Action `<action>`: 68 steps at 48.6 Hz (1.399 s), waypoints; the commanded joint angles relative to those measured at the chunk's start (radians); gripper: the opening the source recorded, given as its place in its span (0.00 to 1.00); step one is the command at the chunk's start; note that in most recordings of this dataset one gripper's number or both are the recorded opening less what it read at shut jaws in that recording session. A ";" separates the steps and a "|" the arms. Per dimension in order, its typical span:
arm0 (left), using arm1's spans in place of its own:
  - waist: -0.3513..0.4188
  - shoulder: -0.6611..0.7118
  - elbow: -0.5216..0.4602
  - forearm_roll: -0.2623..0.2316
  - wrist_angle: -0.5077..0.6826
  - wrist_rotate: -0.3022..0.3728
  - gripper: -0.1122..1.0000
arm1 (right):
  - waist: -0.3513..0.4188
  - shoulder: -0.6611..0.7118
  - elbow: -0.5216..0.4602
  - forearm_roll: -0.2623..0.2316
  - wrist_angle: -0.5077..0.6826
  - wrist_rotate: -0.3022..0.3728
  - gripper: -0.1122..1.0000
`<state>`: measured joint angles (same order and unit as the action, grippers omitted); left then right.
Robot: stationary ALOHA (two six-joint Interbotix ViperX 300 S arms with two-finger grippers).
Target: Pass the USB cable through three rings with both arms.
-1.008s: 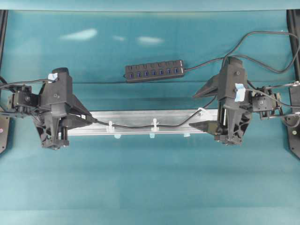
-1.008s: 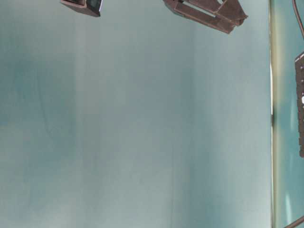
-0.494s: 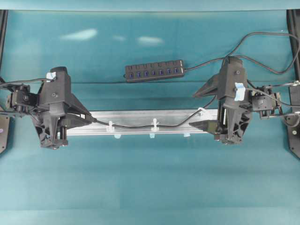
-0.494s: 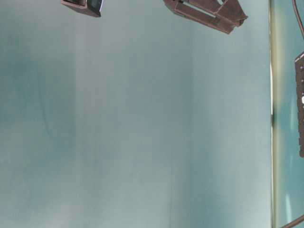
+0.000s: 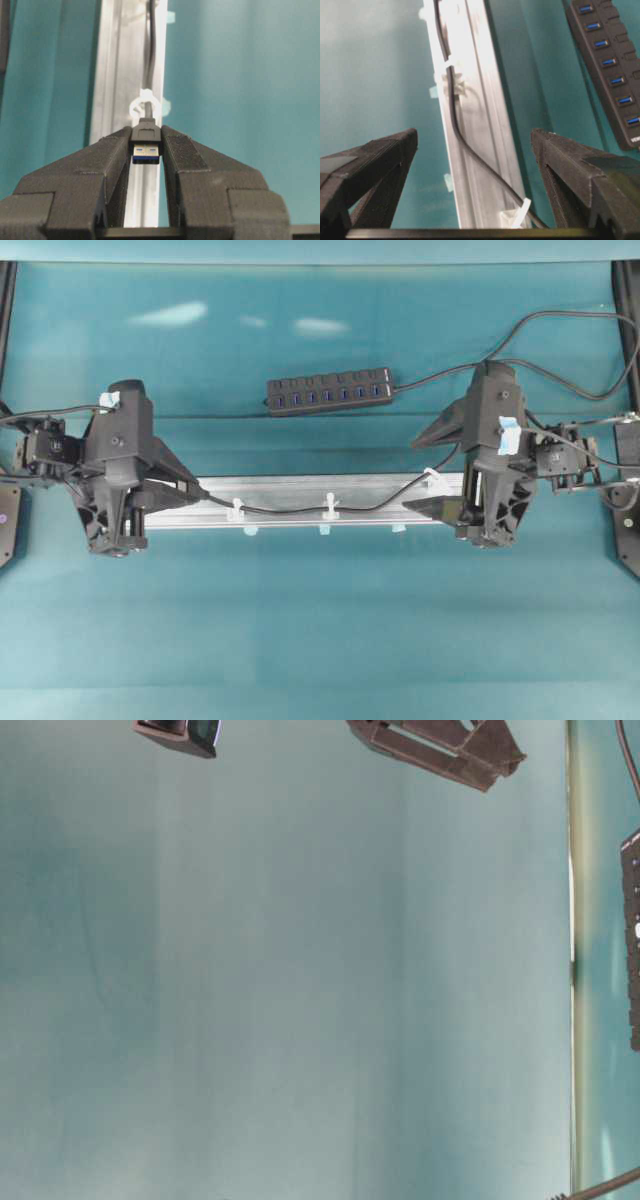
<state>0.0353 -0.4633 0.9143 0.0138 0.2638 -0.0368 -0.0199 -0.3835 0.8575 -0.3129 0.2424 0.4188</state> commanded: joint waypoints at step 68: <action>0.000 -0.008 -0.017 0.003 -0.006 0.150 0.29 | -0.002 -0.267 0.129 0.002 -0.155 0.012 0.87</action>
<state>0.0353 -0.4633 0.9127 0.0138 0.2638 0.1120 -0.0199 -0.6366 0.9925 -0.3129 0.0966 0.4188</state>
